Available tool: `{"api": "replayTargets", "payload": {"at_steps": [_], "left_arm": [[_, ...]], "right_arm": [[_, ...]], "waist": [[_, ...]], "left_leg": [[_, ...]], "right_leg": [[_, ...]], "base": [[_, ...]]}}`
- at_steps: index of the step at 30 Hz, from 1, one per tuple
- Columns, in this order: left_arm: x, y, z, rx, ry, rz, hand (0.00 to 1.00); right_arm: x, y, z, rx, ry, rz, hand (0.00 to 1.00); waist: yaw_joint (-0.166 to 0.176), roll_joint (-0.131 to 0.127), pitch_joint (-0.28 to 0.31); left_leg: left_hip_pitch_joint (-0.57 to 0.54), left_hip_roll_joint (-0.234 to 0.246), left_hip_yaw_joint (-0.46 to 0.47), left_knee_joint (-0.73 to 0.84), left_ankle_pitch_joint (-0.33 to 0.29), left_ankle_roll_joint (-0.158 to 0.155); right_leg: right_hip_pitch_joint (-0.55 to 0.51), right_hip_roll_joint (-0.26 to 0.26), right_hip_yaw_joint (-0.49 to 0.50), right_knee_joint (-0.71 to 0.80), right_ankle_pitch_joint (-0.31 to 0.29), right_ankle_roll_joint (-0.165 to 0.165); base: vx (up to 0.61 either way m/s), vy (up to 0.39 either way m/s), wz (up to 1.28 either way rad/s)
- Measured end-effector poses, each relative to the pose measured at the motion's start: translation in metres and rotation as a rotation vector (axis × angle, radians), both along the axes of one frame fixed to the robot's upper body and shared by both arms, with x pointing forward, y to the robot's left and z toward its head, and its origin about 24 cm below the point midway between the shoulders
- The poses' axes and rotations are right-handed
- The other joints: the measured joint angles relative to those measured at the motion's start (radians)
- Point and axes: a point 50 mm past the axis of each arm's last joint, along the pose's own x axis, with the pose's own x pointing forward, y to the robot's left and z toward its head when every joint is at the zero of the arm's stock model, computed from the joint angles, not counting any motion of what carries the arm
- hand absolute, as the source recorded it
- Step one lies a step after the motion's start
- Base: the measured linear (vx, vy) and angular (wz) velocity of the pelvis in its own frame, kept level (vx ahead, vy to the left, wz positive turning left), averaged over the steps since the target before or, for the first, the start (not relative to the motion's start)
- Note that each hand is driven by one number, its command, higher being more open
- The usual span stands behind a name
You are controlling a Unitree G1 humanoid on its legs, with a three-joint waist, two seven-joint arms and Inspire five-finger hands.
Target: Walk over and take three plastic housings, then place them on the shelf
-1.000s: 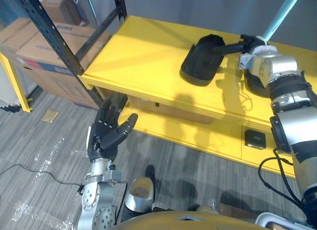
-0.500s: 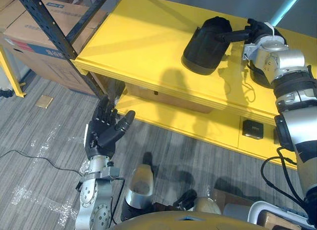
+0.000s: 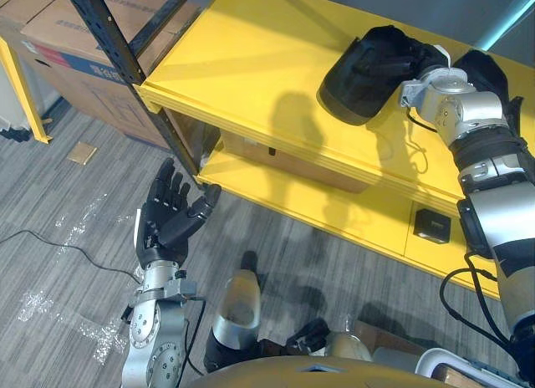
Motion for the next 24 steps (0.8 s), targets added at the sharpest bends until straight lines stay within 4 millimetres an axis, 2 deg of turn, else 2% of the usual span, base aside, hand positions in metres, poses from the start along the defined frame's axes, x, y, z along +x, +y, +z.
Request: {"api": "replayTargets", "payload": {"at_steps": [8, 14, 17, 21, 24], "left_arm": [[0.000, 0.001, 0.000, -0.003, 0.005, 0.012, 1.00], [0.000, 0.001, 0.000, -0.003, 0.001, 0.015, 1.00], [0.000, 0.001, 0.000, -0.003, 0.001, 0.016, 1.00], [0.000, 0.001, 0.001, -0.002, -0.007, 0.019, 1.00], [-0.001, 0.001, 0.002, -0.001, -0.017, 0.024, 1.00]], "right_arm": [[0.001, 0.002, 0.002, -0.034, -0.038, 0.014, 1.00], [0.002, 0.005, 0.006, -0.075, -0.074, 0.027, 1.00], [0.002, 0.005, 0.011, -0.150, -0.094, 0.030, 1.00], [0.003, 0.012, 0.026, -0.269, -0.149, 0.059, 1.00], [0.001, 0.019, 0.047, -0.362, -0.237, 0.068, 1.00]], "waist": [[0.005, -0.009, 0.008], [0.004, -0.006, 0.015], [0.004, -0.008, 0.016], [0.001, -0.019, 0.025], [0.002, -0.022, 0.027]], "left_leg": [[-0.003, -0.001, -0.005, -0.031, 0.033, -0.006], [-0.005, 0.003, -0.009, -0.030, 0.035, -0.010], [-0.006, 0.003, -0.009, -0.030, 0.035, -0.010], [-0.009, 0.006, -0.007, -0.027, 0.034, -0.011], [-0.029, 0.015, -0.006, -0.009, 0.028, -0.011]], "right_leg": [[-0.034, -0.016, -0.004, 0.048, -0.029, -0.010], [-0.039, -0.016, -0.005, 0.062, -0.039, -0.016], [-0.039, -0.015, -0.005, 0.061, -0.040, -0.016], [-0.044, -0.014, -0.003, 0.061, -0.036, -0.010], [-0.056, -0.012, -0.002, 0.062, -0.036, -0.009]], "base": [[-0.01, -0.004, 0.01], [0.00, 0.000, 0.00], [0.00, 0.000, 0.00], [0.00, 0.000, 0.00], [0.00, 0.000, 0.00]]}}
